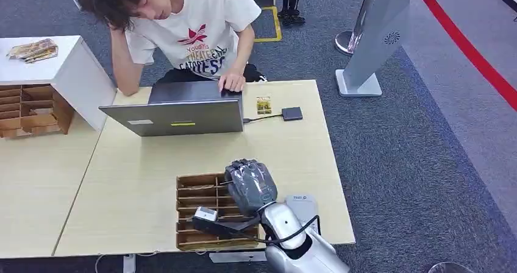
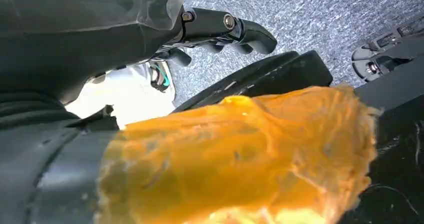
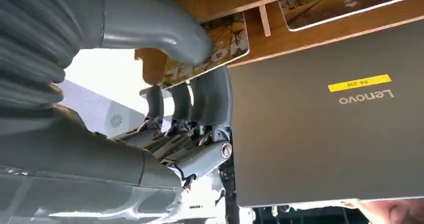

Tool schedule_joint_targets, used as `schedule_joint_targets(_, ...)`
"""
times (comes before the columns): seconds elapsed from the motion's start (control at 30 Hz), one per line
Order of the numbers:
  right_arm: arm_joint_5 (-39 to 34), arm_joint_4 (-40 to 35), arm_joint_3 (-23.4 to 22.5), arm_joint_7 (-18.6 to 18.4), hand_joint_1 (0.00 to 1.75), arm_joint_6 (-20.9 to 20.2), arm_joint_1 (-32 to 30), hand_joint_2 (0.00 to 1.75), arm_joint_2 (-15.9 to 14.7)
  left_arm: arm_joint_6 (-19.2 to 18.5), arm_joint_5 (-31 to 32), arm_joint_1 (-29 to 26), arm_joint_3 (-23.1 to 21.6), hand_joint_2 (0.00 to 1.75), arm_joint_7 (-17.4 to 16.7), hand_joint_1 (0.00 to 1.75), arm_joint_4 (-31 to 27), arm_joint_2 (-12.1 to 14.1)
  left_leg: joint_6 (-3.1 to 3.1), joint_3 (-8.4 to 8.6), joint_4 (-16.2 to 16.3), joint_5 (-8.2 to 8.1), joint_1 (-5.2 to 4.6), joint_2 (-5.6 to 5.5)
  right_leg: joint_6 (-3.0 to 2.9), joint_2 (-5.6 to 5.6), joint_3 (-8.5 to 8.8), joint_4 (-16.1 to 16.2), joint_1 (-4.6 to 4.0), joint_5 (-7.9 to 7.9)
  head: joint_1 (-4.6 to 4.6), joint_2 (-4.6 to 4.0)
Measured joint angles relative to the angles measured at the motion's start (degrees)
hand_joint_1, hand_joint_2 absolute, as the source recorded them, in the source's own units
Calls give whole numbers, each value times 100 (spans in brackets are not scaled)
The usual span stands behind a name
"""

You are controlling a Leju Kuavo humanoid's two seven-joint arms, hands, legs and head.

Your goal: Pass the card to the sensor for recognition and then transmit it.

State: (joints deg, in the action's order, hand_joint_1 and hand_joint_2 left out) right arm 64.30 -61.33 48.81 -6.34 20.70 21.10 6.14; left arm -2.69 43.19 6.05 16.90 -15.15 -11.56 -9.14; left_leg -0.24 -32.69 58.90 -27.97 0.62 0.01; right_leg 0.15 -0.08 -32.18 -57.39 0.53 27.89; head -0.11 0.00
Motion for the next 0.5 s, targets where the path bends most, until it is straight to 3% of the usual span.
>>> schedule_joint_targets(0.13,2,33,-15,2,161,0,31,175,11,0,-7,0,0,0,0,0,0,0,0,0,0,0,0,0,0,0,0,0,0,0,0,0)
schedule_joint_targets(0.5,4,123,-50,20,173,11,38,175,37,9,-7,0,0,0,0,0,0,0,0,0,0,0,0,0,0,0,0,0,0,0,0,0)
